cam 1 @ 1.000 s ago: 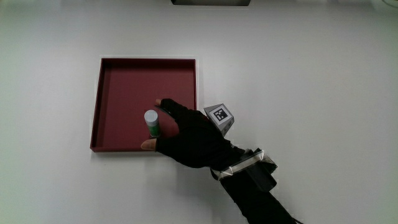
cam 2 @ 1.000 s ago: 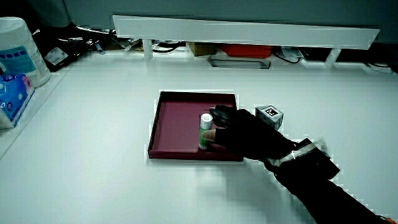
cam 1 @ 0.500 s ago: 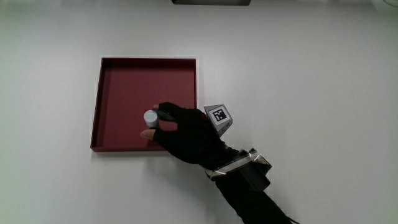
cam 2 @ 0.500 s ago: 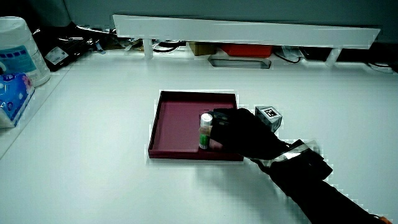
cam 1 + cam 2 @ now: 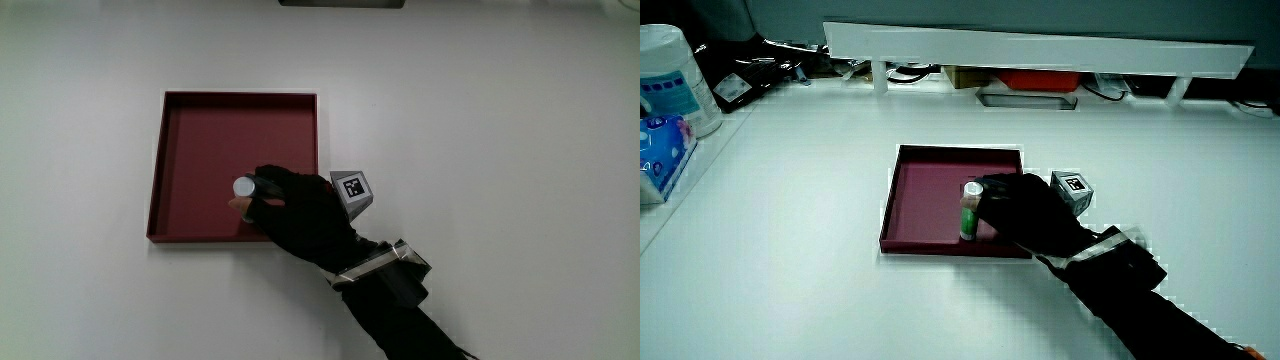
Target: Pick glue stick
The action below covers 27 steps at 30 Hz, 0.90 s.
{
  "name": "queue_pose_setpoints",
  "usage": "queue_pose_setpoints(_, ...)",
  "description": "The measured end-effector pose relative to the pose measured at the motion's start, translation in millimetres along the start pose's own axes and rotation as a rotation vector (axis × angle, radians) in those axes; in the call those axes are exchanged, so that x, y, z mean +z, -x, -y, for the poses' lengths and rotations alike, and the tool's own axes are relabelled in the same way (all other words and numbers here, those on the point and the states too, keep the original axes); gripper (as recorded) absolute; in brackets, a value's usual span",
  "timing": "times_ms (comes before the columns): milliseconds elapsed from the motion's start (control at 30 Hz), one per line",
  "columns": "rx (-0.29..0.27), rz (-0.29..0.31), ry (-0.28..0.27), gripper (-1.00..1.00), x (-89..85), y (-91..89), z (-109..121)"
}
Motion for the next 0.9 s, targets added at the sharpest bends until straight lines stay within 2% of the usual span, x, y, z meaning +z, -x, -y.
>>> queue_pose_setpoints(67, 0.000, 0.018, -0.011, 1.00, 0.7, -1.7, -0.1)
queue_pose_setpoints(300, 0.028, -0.007, -0.020, 1.00, 2.5, 4.2, 2.5)
queue_pose_setpoints(333, 0.042, -0.016, -0.018, 1.00, 3.1, 8.3, 3.4)
queue_pose_setpoints(367, 0.047, 0.005, -0.016, 1.00, 4.6, 10.4, 3.7)
queue_pose_setpoints(467, 0.070, 0.013, -0.009, 1.00, 7.7, 22.7, 7.1)
queue_pose_setpoints(600, 0.088, -0.005, 0.002, 1.00, 14.1, 38.1, 14.2)
queue_pose_setpoints(833, 0.117, 0.020, 0.019, 1.00, 28.2, 62.3, 32.6)
queue_pose_setpoints(867, 0.125, 0.000, 0.031, 1.00, 29.5, 65.9, 35.5)
queue_pose_setpoints(900, 0.132, 0.005, 0.030, 1.00, 31.8, 67.5, 38.1)
